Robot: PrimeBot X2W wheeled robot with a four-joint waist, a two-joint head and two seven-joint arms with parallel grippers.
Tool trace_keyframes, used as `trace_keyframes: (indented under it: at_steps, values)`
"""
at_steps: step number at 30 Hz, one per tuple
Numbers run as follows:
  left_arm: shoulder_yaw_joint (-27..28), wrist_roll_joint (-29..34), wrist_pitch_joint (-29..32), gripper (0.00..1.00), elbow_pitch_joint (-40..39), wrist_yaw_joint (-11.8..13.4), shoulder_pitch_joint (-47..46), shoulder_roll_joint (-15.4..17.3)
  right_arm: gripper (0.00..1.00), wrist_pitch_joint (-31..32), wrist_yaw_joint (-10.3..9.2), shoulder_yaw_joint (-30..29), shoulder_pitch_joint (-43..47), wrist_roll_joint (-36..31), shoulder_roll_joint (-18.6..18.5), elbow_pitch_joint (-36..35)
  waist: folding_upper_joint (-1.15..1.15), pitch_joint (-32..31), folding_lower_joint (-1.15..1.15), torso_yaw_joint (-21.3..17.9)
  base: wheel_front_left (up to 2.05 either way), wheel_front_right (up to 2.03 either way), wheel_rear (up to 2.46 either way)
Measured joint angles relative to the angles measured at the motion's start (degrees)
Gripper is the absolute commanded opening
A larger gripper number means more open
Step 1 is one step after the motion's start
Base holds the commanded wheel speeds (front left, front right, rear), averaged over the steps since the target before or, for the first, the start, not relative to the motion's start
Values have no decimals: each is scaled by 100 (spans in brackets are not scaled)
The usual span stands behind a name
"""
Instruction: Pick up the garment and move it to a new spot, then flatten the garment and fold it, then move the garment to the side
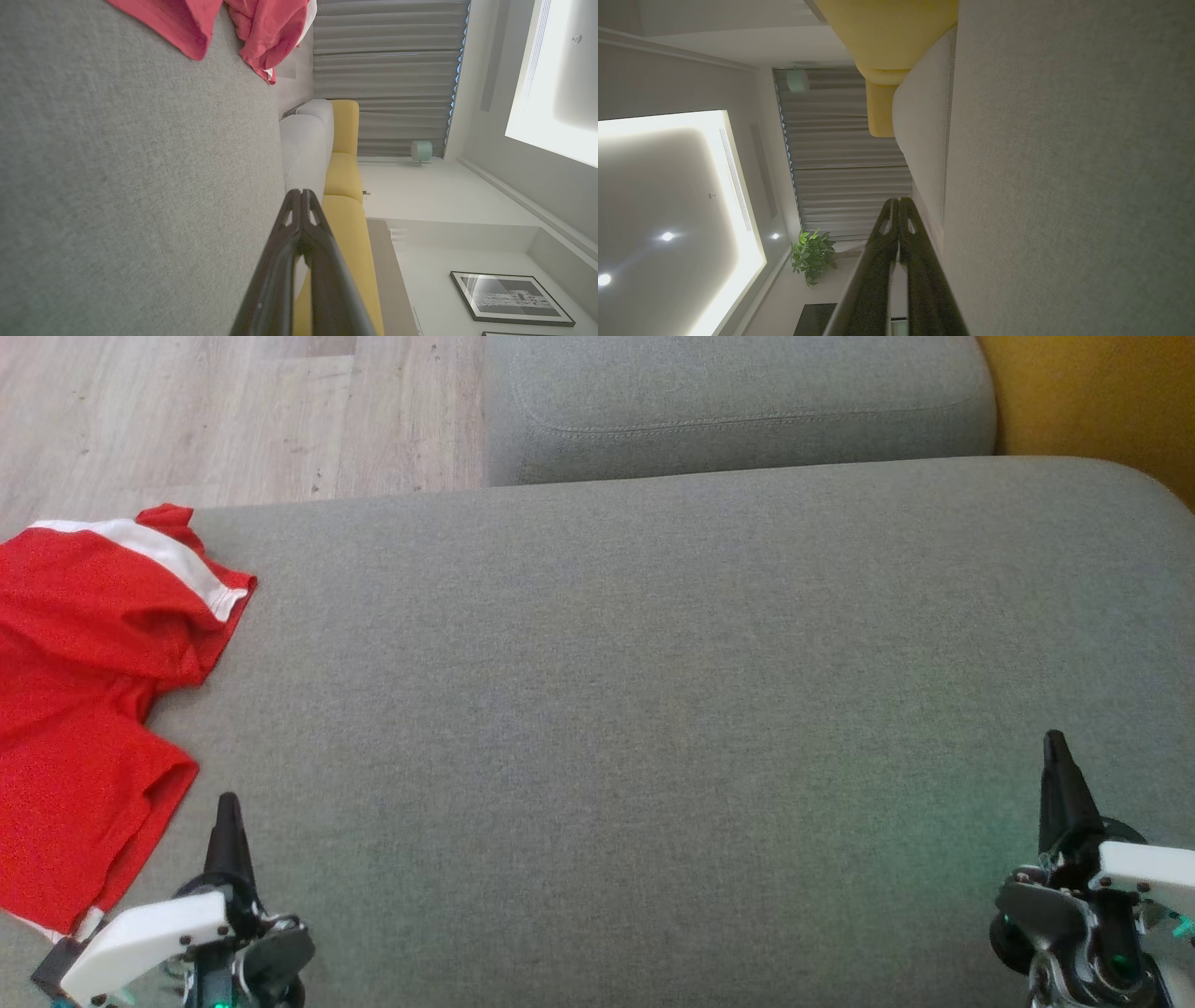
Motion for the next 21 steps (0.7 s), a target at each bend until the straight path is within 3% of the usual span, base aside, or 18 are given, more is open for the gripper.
trace_keyframes:
  at_steps: [21]
  values:
    - [0, 0, 0, 0, 0, 0, 0, 0, 0, 0, 0, 0, 0, 0, 0, 0, 0, 0, 0, 0, 0, 0, 0]
